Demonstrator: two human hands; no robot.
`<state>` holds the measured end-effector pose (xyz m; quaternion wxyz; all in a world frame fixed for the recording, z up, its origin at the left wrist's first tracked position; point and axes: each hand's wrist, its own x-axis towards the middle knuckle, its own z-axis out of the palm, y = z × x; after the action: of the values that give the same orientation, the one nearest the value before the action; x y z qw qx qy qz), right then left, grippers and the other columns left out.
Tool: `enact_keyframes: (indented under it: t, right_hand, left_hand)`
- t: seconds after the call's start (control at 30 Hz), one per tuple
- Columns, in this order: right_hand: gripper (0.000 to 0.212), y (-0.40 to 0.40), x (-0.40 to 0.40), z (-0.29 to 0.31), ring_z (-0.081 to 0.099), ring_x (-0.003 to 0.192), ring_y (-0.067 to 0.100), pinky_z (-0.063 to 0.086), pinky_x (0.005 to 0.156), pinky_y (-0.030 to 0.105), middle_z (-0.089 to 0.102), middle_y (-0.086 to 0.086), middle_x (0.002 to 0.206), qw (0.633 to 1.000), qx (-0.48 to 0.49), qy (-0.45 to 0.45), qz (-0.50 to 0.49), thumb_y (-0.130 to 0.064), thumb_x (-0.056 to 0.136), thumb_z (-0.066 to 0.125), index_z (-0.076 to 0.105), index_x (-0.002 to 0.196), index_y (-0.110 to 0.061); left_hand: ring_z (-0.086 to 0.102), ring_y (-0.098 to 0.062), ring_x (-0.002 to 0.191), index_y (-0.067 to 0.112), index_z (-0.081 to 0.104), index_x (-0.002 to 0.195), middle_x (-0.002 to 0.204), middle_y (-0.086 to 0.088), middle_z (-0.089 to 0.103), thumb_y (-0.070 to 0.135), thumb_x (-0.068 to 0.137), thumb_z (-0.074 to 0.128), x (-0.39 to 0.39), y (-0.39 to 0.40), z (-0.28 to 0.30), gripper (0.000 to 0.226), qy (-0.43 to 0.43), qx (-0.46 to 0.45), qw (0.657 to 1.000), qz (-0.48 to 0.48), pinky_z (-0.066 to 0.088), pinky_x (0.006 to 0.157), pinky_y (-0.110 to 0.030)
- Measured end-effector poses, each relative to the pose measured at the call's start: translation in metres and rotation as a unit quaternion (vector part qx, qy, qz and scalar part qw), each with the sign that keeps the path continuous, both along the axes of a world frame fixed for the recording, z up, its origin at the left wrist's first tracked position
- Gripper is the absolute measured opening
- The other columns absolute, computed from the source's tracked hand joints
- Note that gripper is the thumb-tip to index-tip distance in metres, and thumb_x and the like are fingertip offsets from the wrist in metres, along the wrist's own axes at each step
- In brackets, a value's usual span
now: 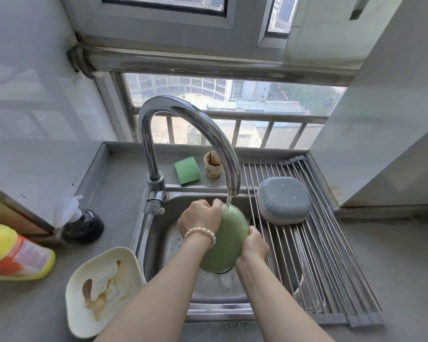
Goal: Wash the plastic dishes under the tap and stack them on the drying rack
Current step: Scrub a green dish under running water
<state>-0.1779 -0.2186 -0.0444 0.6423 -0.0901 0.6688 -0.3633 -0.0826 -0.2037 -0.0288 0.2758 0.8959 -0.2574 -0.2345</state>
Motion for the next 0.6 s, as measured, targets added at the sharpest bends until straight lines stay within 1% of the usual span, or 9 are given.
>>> enact_keyframes:
  t: [0.07,0.17,0.27,0.33,0.4,0.47,0.5,0.57,0.6]
  right_hand:
    - [0.022,-0.001,-0.002,-0.002,0.046,0.050,0.021,0.041,0.049,0.026,0.050,0.006,0.060,1.000,-0.014,-0.005,-0.010,-0.005,0.082,0.057,0.053,0.061,-0.009]
    - [0.025,-0.005,-0.006,-0.005,0.048,0.049,0.023,0.044,0.049,0.026,0.051,0.006,0.058,1.000,-0.009,-0.004,-0.003,-0.007,0.081,0.056,0.052,0.057,-0.010]
    - [0.020,-0.008,-0.005,-0.007,0.056,0.056,0.026,0.050,0.056,0.033,0.060,0.009,0.065,0.999,-0.020,0.033,0.008,-0.012,0.080,0.058,0.058,0.061,-0.007]
    - [0.022,-0.009,-0.004,-0.007,0.058,0.064,0.028,0.050,0.065,0.038,0.062,0.008,0.068,0.993,-0.059,0.098,0.042,-0.017,0.082,0.057,0.060,0.062,-0.008]
    - [0.027,-0.008,-0.003,-0.005,0.058,0.068,0.029,0.048,0.068,0.038,0.062,0.007,0.067,0.980,-0.099,0.156,0.074,-0.021,0.085,0.055,0.060,0.061,-0.009]
    - [0.030,-0.007,-0.005,-0.004,0.056,0.065,0.028,0.045,0.064,0.036,0.061,0.006,0.064,0.974,-0.121,0.174,0.084,-0.021,0.086,0.054,0.060,0.059,-0.010]
    - [0.030,-0.007,-0.006,-0.005,0.055,0.062,0.027,0.044,0.061,0.034,0.060,0.006,0.061,0.975,-0.120,0.167,0.080,-0.020,0.086,0.055,0.059,0.058,-0.010]
    - [0.029,-0.007,-0.006,-0.005,0.049,0.054,0.025,0.040,0.054,0.032,0.054,0.005,0.056,0.988,-0.088,0.115,0.047,-0.012,0.084,0.055,0.055,0.055,-0.009]
    - [0.028,-0.007,-0.005,-0.006,0.046,0.051,0.023,0.039,0.052,0.031,0.052,0.004,0.055,0.994,-0.068,0.084,0.025,-0.009,0.082,0.056,0.053,0.054,-0.009]
  left_hand:
    - [0.058,-0.031,0.080,0.014,0.054,0.057,0.074,-0.007,0.063,0.037,0.089,0.049,0.008,-0.003,0.000,0.039,0.046,-0.010,0.999,0.019,0.040,0.068,-0.029]
    - [0.061,-0.033,0.085,0.014,0.054,0.059,0.079,-0.009,0.066,0.039,0.095,0.046,0.011,-0.001,0.001,0.045,0.049,-0.059,0.997,0.009,0.043,0.072,-0.032]
    - [0.060,-0.029,0.097,0.016,0.064,0.089,0.097,-0.007,0.068,0.054,0.095,0.037,-0.005,0.004,0.004,0.047,-0.043,-0.067,0.995,-0.058,0.044,0.082,-0.035]
    - [0.051,-0.027,0.113,0.018,0.057,0.119,0.120,-0.004,0.060,0.074,0.084,0.033,-0.015,0.007,0.006,0.070,-0.096,0.006,0.991,-0.096,0.038,0.093,-0.039]
    - [0.043,-0.028,0.122,0.018,0.047,0.133,0.131,-0.005,0.051,0.085,0.071,0.036,-0.016,0.008,0.005,0.092,-0.060,0.046,0.992,-0.101,0.037,0.100,-0.044]
    - [0.044,-0.029,0.119,0.017,0.053,0.125,0.125,-0.007,0.054,0.086,0.065,0.045,-0.011,0.007,-0.002,0.092,0.019,0.030,0.996,-0.087,0.041,0.099,-0.045]
    - [0.049,-0.028,0.113,0.016,0.059,0.116,0.116,-0.006,0.060,0.086,0.062,0.047,-0.008,0.006,-0.005,0.090,0.052,0.010,0.995,-0.080,0.044,0.094,-0.043]
    - [0.055,-0.025,0.086,0.017,0.061,0.079,0.079,-0.003,0.063,0.081,0.066,0.050,-0.002,0.006,-0.006,0.066,0.082,-0.052,0.993,-0.065,0.047,0.074,-0.034]
    - [0.052,-0.024,0.072,0.017,0.050,0.061,0.062,-0.001,0.054,0.072,0.076,0.052,0.001,0.007,-0.006,0.057,0.084,-0.079,0.992,-0.060,0.041,0.064,-0.032]
